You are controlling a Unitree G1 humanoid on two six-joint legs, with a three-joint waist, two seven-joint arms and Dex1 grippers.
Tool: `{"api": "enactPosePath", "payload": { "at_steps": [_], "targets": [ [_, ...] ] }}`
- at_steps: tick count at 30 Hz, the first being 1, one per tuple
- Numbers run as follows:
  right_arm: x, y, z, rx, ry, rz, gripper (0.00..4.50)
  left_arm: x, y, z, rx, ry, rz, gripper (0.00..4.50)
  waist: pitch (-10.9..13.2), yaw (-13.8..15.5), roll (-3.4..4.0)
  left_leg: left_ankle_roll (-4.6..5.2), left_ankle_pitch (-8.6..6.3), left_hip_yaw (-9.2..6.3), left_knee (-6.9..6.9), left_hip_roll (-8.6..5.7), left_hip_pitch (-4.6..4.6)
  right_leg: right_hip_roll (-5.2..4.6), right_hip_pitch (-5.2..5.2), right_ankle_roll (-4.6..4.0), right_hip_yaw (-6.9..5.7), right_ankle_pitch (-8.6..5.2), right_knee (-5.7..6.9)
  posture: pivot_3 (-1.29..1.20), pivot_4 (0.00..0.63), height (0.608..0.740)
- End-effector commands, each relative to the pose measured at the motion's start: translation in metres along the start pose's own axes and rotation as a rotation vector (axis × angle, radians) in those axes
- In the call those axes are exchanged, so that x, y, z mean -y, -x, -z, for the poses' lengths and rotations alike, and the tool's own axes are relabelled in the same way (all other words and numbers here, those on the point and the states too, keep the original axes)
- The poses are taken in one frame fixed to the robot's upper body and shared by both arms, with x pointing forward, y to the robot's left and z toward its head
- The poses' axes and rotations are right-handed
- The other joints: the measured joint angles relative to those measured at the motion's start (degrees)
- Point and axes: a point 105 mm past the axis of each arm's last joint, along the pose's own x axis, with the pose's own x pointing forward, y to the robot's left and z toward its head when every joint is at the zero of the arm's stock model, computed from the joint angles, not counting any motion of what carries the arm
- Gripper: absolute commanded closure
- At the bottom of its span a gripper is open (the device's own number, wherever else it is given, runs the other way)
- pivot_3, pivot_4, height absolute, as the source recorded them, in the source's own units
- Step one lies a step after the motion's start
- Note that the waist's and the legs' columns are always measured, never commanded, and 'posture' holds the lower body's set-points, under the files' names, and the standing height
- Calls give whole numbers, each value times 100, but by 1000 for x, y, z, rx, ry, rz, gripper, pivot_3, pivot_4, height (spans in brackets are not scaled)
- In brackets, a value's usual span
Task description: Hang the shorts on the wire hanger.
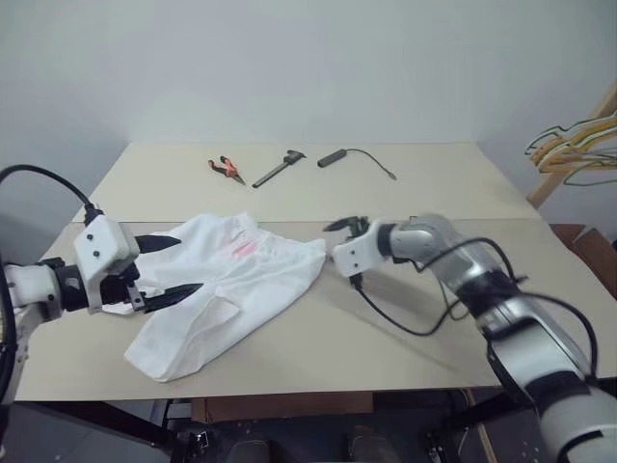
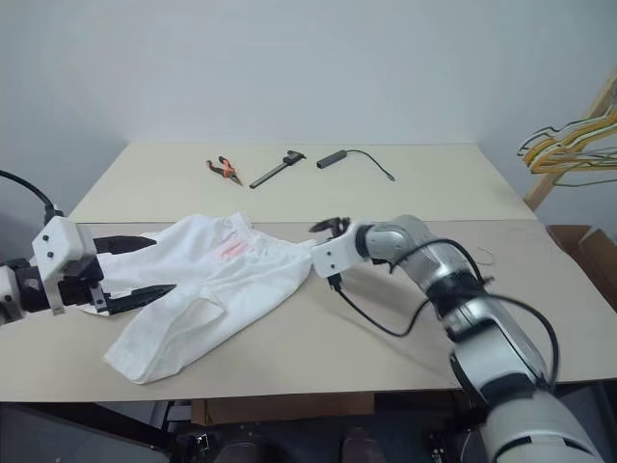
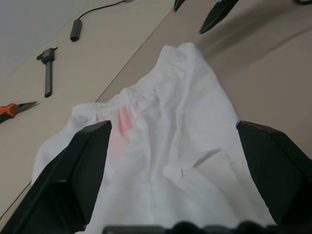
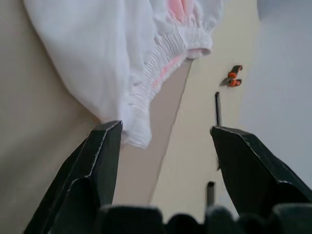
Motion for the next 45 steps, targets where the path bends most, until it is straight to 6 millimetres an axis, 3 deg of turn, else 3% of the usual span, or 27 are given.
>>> {"api": "enactPosePath", "payload": {
  "at_steps": [1,7,11,18,22,27,29,37,41,45],
  "targets": [
    [2,-10,7,-16,174,44,1041,2,2,-10,17,-28,-22,36,0,-10,0,-6,1,-1,-2,0,0,0,-1,-2,0,-1,0,101,0,740],
    [-16,-21,15,-39,322,-20,1041,8,6,-9,11,-21,-38,36,0,-46,1,-18,7,-5,-12,0,-1,0,-6,-7,0,-4,9,147,0,740],
    [-14,-20,17,-40,342,5,1041,11,10,-9,7,-16,-49,36,2,-44,3,-20,8,-10,-13,0,-1,1,-7,-8,0,-5,10,156,0,740],
    [-26,-37,0,11,338,17,1041,12,11,-7,1,-8,-64,36,2,-69,4,-26,12,-16,-16,5,13,12,-7,-20,2,-11,16,158,0,740],
    [-38,-42,-4,17,315,-27,1935,11,11,-6,-1,-8,-66,0,2,-33,5,-31,15,-22,-15,6,12,15,-7,-21,1,-12,19,152,0,740],
    [-39,-42,0,-6,295,-36,3732,11,9,-6,1,-10,-60,0,3,-30,5,-31,15,-23,-16,7,12,15,-8,-22,0,-13,19,143,0,740],
    [-39,-38,4,-12,268,-33,4437,11,8,-6,2,-13,-53,0,3,-34,6,-31,15,-22,-16,8,12,16,-8,-22,0,-13,19,138,0,740],
    [-34,-9,47,-208,25,78,4477,16,-8,-6,16,-27,11,0,3,-37,5,-31,15,-23,-16,7,12,15,-1,-22,-1,-13,12,71,0,740],
    [-54,13,69,-314,-54,53,4477,13,-20,-8,35,-40,48,0,2,-83,6,-30,15,-24,-14,7,14,15,5,-22,-2,-13,9,28,0,740],
    [-89,40,59,-312,-142,-27,4477,10,-34,-8,42,-64,95,0,-1,-92,8,-21,9,-34,-12,7,12,15,17,-18,-10,-15,-7,-25,0,740]
  ]
}}
